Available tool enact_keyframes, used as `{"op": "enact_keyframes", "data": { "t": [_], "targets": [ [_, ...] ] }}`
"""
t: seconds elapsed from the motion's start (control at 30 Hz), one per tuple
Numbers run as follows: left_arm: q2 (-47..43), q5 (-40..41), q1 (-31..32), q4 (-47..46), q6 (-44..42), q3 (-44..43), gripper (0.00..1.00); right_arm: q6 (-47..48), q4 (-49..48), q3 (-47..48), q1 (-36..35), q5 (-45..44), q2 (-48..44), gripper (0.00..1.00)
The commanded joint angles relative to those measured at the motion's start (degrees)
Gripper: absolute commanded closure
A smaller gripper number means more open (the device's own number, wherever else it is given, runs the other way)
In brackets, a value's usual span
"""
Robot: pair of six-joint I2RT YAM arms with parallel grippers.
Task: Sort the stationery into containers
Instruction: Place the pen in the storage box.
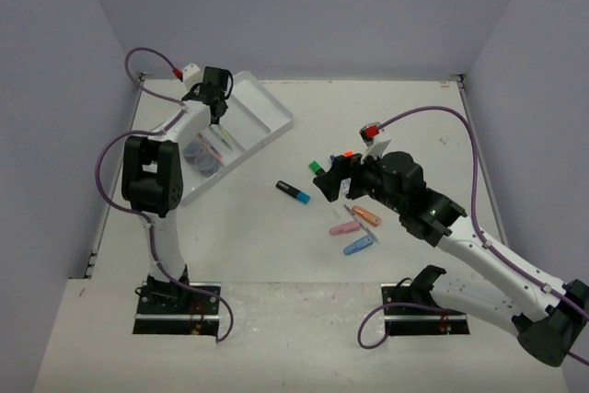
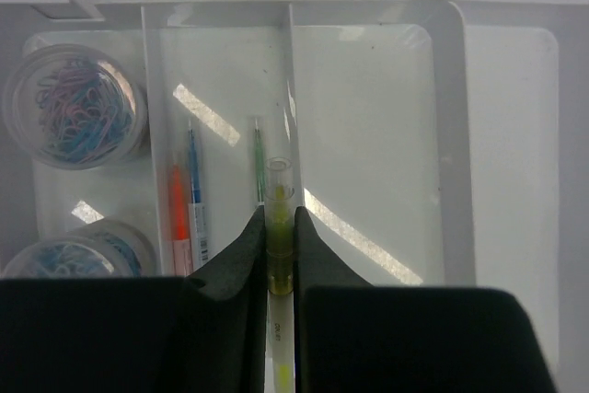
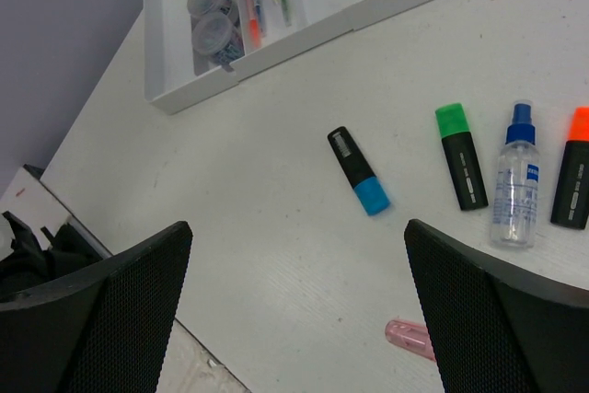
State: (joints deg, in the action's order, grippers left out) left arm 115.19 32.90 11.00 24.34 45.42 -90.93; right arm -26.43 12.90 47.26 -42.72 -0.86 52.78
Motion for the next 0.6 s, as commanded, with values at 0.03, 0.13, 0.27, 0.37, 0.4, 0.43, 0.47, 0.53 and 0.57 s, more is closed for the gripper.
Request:
{"op": "enact_keyframes", "data": {
  "t": [0.03, 0.13, 0.27, 0.37, 0.4, 0.43, 0.47, 0.53, 0.57],
  "targets": [
    [2.76, 2.35, -1.69, 0.25, 3.65, -2.38, 0.86, -1.0, -1.3, -0.41, 0.09, 2.83, -1.6, 0.01],
    [2.49, 3.21, -2.08, 0.66, 4.52, -1.08, 0.9, -0.91, -1.41, -0.53, 0.03, 2.59, -2.12, 0.01],
    [1.29, 2.15, -2.64, 0.55, 5.51, 1.79, 0.62, -0.72, -1.4, -0.61, 0.09, 2.19, -2.16, 0.01],
    [-1.25, -0.2, -2.64, -0.76, 4.13, 2.94, 0.31, -0.42, -1.48, -0.66, 0.09, 1.4, -1.97, 0.01],
    [-2.6, -0.76, -2.58, -1.13, 3.94, 3.37, 0.26, -0.18, -1.48, -0.53, 0.09, 1.46, -1.91, 0.01],
    [-3.86, -0.84, -2.63, -1.29, 3.95, 3.68, 0.19, 0.14, -1.48, -0.5, 0.09, 1.6, -1.83, 0.01],
    [-5.83, -1.1, -2.73, -1.31, 3.94, 4.15, 0.16, 0.4, -1.52, -0.38, 0.09, 1.81, -1.72, 0.01],
    [-9.41, -1.91, -2.74, -1.39, 3.5, 4.66, 0.14, 0.79, -1.5, -0.25, 0.09, 1.96, -1.53, 0.01],
    [-11.03, -2.41, -2.74, -1.23, 3.02, 5.05, 0.13, 1.1, -1.74, -0.33, 0.09, 1.61, -1.41, 0.01]
  ]
}}
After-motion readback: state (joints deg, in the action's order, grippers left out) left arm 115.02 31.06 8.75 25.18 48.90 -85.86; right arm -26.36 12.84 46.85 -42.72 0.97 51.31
